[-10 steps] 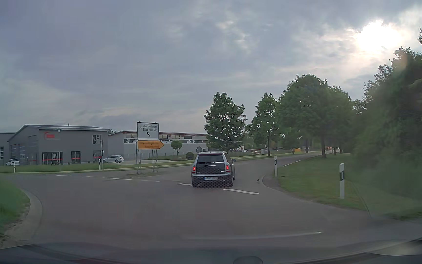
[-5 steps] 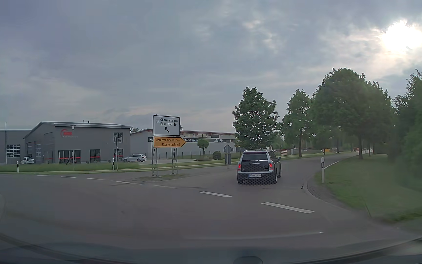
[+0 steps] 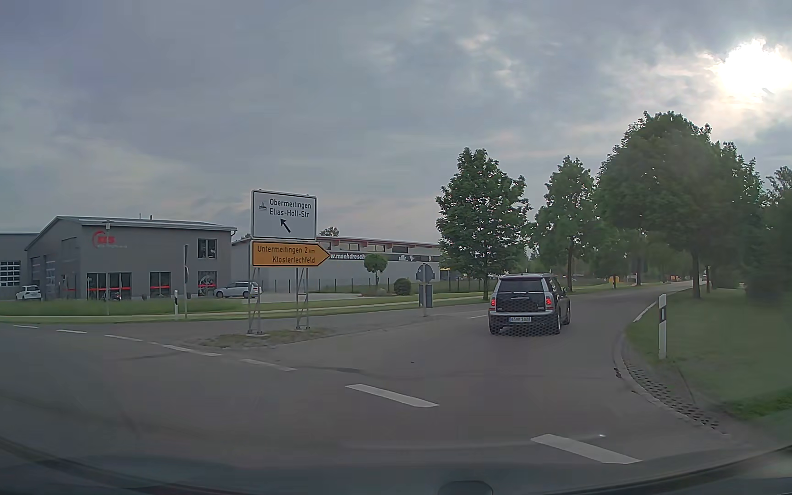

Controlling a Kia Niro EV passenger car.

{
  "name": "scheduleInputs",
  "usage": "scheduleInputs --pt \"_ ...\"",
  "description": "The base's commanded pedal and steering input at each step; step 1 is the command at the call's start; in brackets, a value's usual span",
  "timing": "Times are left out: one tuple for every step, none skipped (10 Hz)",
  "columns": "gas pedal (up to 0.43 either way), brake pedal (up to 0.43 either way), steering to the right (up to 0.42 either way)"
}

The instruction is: Follow the waypoints while adhering to traffic rules and regulations

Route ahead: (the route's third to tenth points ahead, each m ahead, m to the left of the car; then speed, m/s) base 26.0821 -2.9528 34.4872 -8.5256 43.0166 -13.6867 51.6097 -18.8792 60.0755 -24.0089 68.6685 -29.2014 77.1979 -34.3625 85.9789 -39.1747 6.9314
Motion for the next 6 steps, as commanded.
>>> scheduleInputs --pt "0.157 0.000 0.080" --pt "0.157 0.000 0.094" --pt "0.157 0.000 0.101" --pt "0.157 0.000 0.106" --pt "0.157 0.000 0.108" --pt "0.169 0.000 0.109"
